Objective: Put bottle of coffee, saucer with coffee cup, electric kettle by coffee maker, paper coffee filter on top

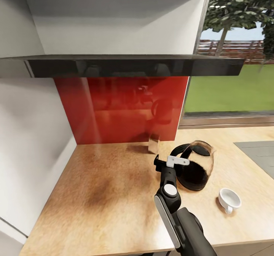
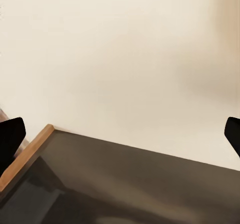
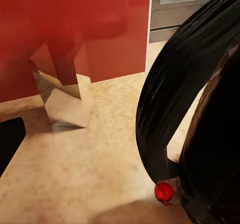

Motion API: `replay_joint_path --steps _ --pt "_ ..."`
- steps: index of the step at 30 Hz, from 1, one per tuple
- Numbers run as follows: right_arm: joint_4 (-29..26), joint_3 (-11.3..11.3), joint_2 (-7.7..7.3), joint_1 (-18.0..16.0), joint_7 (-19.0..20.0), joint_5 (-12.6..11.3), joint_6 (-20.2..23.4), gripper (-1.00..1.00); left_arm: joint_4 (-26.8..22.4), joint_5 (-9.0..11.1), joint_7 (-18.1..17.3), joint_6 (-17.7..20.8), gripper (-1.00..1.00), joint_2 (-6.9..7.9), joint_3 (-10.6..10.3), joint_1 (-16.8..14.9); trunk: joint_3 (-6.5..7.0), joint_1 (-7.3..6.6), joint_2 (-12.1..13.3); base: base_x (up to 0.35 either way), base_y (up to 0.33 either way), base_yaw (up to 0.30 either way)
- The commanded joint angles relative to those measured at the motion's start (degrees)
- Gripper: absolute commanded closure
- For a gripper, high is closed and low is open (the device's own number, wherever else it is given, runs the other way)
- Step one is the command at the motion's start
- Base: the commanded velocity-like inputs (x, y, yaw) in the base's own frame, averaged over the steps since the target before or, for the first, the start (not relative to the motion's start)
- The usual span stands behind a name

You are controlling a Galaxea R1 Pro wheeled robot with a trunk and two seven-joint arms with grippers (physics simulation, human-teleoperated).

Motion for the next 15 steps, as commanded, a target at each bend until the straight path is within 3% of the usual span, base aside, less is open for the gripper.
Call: replay_joint_path --steps 1,15 --pt "-0.05 0.07 0.00 -0.07 -0.38 -0.30 0.30 -1.00 0.04 0.49 0.09 0.16 -1.00 -0.01 -0.49 -0.05 -0.12 0.04 -0.12 0.020 -0.003 0.000" --pt "0.10 0.14 0.00 -0.07 -0.38 -0.30 0.22 -1.00 0.02 0.52 -0.09 0.13 -1.00 0.03 -0.48 -0.08 -0.12 0.04 -0.12 0.023 0.002 0.000"
